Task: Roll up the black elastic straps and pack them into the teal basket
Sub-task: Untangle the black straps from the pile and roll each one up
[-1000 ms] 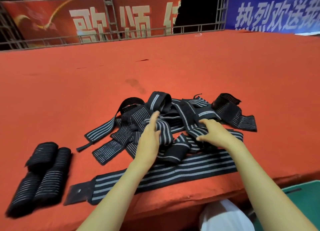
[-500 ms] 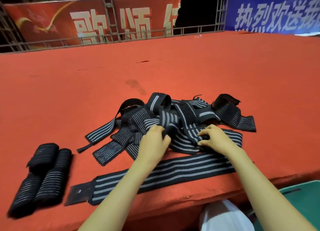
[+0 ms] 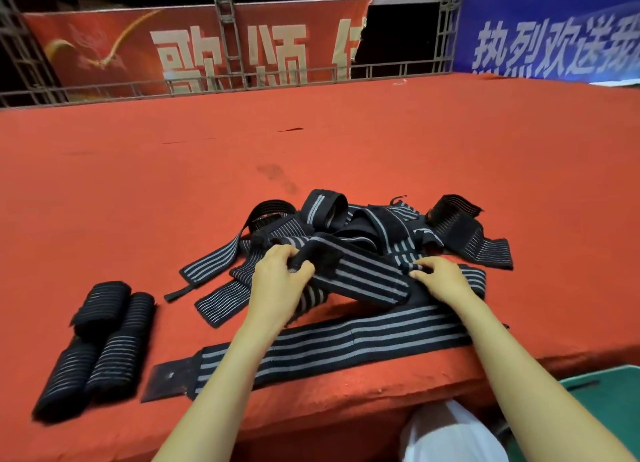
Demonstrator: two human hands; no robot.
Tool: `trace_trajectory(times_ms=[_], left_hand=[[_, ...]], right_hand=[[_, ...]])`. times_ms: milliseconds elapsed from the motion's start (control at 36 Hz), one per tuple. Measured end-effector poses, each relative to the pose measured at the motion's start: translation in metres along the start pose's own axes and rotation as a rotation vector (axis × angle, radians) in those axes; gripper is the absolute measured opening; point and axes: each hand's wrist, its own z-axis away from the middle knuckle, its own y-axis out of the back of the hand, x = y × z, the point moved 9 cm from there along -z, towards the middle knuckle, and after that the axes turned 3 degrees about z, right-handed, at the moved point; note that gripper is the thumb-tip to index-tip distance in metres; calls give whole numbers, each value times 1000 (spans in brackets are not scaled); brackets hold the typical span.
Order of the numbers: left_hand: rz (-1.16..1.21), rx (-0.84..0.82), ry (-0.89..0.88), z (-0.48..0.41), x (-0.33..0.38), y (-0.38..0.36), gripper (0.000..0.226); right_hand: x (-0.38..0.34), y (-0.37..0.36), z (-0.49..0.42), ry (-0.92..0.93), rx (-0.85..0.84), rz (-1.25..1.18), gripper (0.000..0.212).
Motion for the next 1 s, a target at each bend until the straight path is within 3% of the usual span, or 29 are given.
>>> trace_trajectory(times_ms=[139, 250, 306, 417, 500, 611, 722, 806, 944, 1000], left_hand=[[-7, -19, -4, 5, 1, -2, 12], [-14, -4, -6, 9, -3, 1, 11], [-1, 1, -19, 12, -2, 1, 11], [41, 14, -50, 19, 1, -4, 3], [86, 15, -65, 23, 3, -4, 31], [47, -16, -58, 30, 1, -8, 67], [-87, -47, -125, 33, -1, -19, 71], [-100, -36, -123, 35, -4, -23, 72], [-32, -18, 33, 32, -26, -22, 75], [-237, -59, 98, 30, -30, -17, 75]], right_hand=[[-7, 3, 9, 56, -76, -44, 41], [-27, 2, 23, 212, -70, 27, 8], [-31, 3, 28, 202, -46, 87, 13], [-43, 25, 31, 256, 172, 148, 16], [-51, 33, 36, 339, 259, 137, 14], [-51, 24, 46, 293, 203, 67, 15], [-55, 21, 47, 280, 215, 72, 13], [-65, 37, 45, 289, 316, -62, 6], [-130, 82, 49, 450, 484, -225, 4], [-154, 88, 53, 517, 492, -257, 4]])
